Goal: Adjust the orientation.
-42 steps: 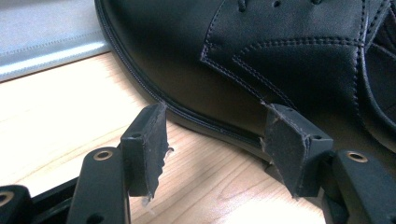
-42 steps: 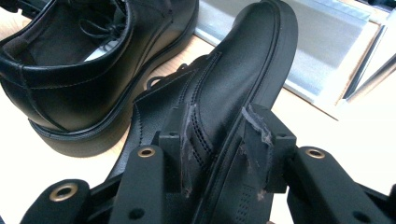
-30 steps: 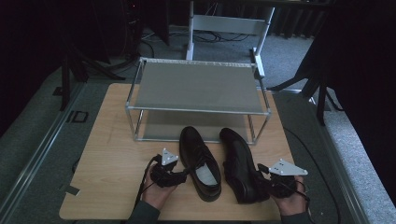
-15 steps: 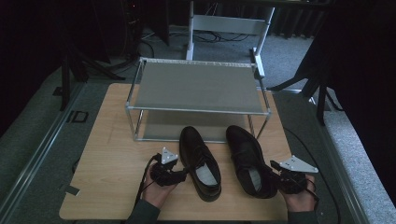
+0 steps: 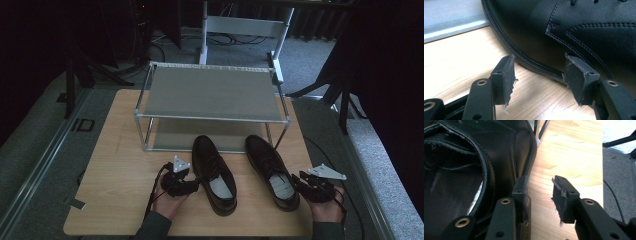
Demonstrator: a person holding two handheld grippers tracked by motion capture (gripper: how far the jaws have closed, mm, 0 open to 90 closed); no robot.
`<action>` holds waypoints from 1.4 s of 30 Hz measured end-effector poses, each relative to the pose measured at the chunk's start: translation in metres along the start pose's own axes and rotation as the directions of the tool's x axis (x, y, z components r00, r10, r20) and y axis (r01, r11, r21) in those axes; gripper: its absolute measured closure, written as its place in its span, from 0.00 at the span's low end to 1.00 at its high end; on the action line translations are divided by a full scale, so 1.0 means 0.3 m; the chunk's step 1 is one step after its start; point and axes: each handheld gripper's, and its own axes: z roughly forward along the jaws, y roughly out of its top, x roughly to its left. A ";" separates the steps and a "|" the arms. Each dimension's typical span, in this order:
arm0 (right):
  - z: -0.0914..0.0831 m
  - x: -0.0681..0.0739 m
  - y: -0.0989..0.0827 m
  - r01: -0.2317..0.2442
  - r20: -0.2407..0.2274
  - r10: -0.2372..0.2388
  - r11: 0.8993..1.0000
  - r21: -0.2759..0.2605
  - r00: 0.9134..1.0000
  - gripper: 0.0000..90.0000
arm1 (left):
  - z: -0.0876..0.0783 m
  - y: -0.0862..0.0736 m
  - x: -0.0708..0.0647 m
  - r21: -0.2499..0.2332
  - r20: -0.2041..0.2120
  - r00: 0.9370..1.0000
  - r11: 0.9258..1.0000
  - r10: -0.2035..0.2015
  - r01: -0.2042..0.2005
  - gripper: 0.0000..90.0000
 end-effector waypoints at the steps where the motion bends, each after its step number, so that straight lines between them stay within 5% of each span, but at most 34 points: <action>1: -0.004 -0.001 0.001 0.002 0.002 -0.002 1.000 -0.005 1.000 0.68 | 0.000 0.000 0.000 0.000 0.000 1.000 1.000 0.000 0.000 0.47; 10: -0.089 0.020 0.038 0.031 -0.003 -0.032 0.993 -0.118 0.999 0.61 | 0.006 0.000 0.007 0.004 -0.005 1.000 1.000 -0.001 0.001 0.47; 16: -0.060 0.046 0.051 0.090 -0.087 -0.097 0.993 -0.081 0.992 0.56 | 0.010 0.001 0.011 0.007 -0.008 1.000 1.000 -0.002 0.002 0.47; 19: -0.025 0.072 0.051 0.147 -0.048 -0.148 0.989 -0.031 0.988 0.54 | 0.011 0.002 0.013 0.009 -0.009 1.000 1.000 0.000 0.000 0.47; 21: -0.014 0.066 0.055 0.144 -0.040 -0.145 0.989 -0.023 0.989 0.51 | 0.014 0.003 0.015 0.012 -0.010 1.000 1.000 0.001 -0.001 0.47; 24: -0.008 0.049 0.065 0.120 -0.090 -0.123 0.992 -0.037 0.988 0.51 | 0.022 0.006 0.019 0.014 -0.013 1.000 1.000 -0.001 0.001 0.48; 31: 0.066 0.050 0.107 0.146 -0.107 -0.145 0.989 -0.001 0.984 0.62 | 0.045 0.016 0.036 0.026 -0.030 0.999 1.000 -0.013 0.014 0.50; 32: 0.075 0.059 0.115 0.133 -0.117 -0.134 0.991 -0.016 0.984 0.75 | 0.059 0.029 0.031 0.027 -0.021 1.000 1.000 0.002 -0.001 0.53; 33: 0.076 0.063 0.118 0.124 -0.121 -0.126 0.992 -0.020 0.985 0.77 | 0.065 0.035 0.028 0.028 -0.016 1.000 1.000 -0.004 0.004 0.55; 42: 0.094 0.109 0.127 0.123 -0.131 -0.130 0.991 -0.059 0.983 0.83 | 0.107 0.073 -0.011 0.030 0.002 1.000 1.000 0.006 -0.006 0.69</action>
